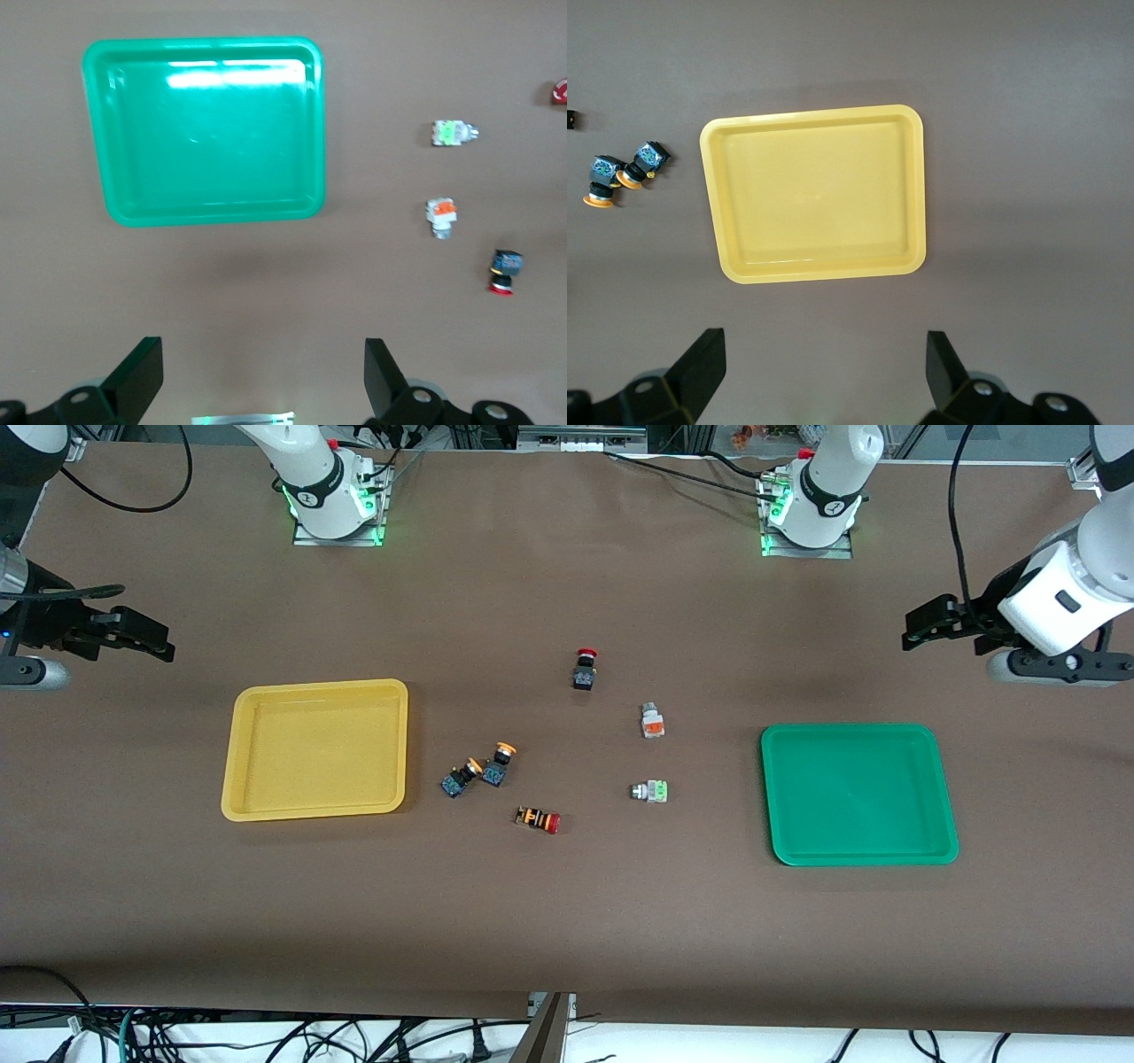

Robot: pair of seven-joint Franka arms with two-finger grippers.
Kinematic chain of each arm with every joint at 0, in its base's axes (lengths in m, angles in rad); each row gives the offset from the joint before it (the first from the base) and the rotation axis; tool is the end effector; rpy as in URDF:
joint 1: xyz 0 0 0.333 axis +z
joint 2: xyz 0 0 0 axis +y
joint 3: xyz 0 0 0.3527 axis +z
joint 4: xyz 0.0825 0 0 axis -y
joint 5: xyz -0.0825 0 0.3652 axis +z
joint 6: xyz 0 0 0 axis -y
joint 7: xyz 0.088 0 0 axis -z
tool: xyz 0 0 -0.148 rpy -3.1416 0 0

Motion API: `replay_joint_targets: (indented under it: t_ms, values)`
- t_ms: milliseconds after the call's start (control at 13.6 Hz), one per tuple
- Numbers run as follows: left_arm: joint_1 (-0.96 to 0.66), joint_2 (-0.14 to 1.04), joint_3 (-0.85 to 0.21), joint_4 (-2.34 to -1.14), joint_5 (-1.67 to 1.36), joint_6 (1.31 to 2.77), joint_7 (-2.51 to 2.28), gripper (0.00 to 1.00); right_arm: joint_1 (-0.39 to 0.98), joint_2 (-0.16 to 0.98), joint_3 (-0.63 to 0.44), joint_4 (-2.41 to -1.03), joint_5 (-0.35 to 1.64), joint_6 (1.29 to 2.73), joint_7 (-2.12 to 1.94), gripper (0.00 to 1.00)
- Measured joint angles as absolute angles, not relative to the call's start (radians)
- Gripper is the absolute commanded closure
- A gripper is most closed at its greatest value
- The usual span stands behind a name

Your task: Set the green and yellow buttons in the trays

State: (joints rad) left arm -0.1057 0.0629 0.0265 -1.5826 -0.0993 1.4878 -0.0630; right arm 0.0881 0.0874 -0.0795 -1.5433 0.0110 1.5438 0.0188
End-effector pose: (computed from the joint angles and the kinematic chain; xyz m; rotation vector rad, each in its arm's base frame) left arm 0.5356 -0.0583 0.5756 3.0450 -0.0252 -0.2506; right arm 0.5572 0.0083 0.5827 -3.1357 0.0163 0.1360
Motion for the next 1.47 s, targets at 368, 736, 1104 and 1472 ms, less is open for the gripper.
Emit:
replay_joint_targets:
  t_ms: [368, 736, 1104, 1472]
  values:
    - [-0.236, 0.145, 0.020, -1.582, -0.107, 1.492, -0.037, 0.00, 0.155, 0.145, -0.075, -1.547, 0.012, 1.635, 0.138, 0.00]
    - [-0.313, 0.365, 0.011, -1.546, -0.128, 1.630, 0.197, 0.00, 0.270, 0.230, -0.071, -1.604, 0.012, 1.775, 0.335, 0.00]
    - [-0.355, 0.555, -0.035, -1.496, -0.138, 1.870, 0.353, 0.00, 0.401, 0.362, -0.069, -1.668, 0.012, 2.005, 0.685, 0.00]
    - [-0.376, 0.669, -0.057, -1.492, -0.137, 2.110, 0.559, 0.00, 0.537, 0.516, -0.067, -1.668, 0.012, 2.282, 1.095, 0.01]
